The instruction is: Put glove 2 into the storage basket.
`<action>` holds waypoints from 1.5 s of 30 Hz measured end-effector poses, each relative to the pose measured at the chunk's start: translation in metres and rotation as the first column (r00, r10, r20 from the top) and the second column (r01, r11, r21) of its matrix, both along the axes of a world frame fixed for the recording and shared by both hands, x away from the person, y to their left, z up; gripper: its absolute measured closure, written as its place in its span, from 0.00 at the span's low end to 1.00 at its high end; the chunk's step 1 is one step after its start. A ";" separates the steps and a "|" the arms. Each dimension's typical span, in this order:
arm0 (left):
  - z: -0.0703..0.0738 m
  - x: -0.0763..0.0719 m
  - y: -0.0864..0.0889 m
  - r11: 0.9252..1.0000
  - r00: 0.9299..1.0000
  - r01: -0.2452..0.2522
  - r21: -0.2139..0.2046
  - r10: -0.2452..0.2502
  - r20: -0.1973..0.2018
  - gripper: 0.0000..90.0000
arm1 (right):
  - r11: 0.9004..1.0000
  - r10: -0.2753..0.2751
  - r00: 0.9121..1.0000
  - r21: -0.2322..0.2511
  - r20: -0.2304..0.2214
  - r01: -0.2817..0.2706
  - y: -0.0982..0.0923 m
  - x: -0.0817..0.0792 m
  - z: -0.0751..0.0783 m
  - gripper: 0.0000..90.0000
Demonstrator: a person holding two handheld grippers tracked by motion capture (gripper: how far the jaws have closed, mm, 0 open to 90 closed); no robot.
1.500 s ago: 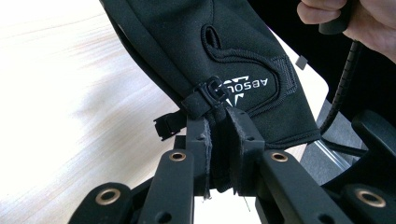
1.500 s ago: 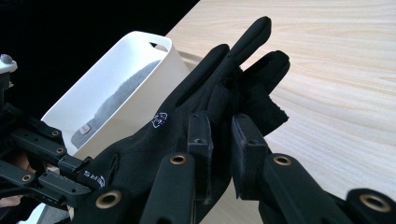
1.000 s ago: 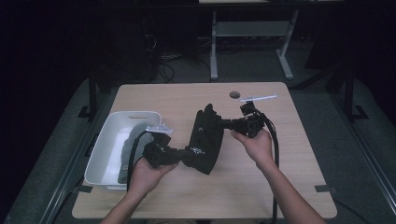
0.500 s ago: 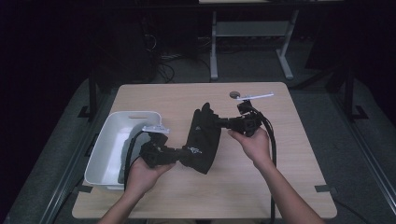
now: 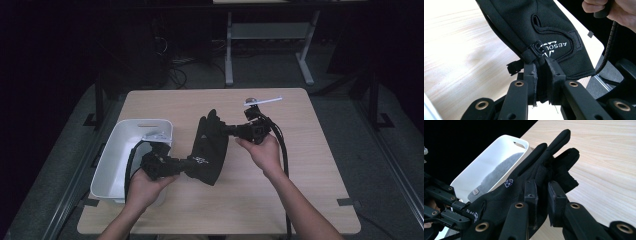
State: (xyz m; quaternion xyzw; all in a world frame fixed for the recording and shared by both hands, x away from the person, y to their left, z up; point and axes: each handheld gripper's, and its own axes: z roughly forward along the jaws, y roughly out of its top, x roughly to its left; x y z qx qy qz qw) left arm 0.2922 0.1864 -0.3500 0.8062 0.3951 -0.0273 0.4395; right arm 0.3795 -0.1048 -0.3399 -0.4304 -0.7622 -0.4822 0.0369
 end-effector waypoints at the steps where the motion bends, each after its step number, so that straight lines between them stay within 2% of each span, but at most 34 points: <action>1: 0.000 0.000 0.001 1.000 1.000 -0.003 -0.001 0.003 0.000 0.89 | 1.000 0.004 1.000 0.001 0.002 -0.004 0.002 0.000 0.000 0.88; 9: 0.003 -0.001 0.014 1.000 1.000 -0.018 0.001 0.018 0.006 0.89 | 1.000 0.023 1.000 0.010 0.005 -0.023 0.015 0.005 0.003 0.88; 25: 0.009 -0.003 0.034 0.999 0.998 -0.053 0.006 0.053 0.015 0.89 | 0.995 0.058 0.998 0.075 -0.003 -0.058 0.035 0.013 0.008 0.88; 45: 0.013 -0.005 0.065 0.994 0.994 -0.106 0.012 0.106 0.018 0.89 | 0.990 0.106 0.994 0.092 -0.001 -0.106 0.068 0.023 0.013 0.88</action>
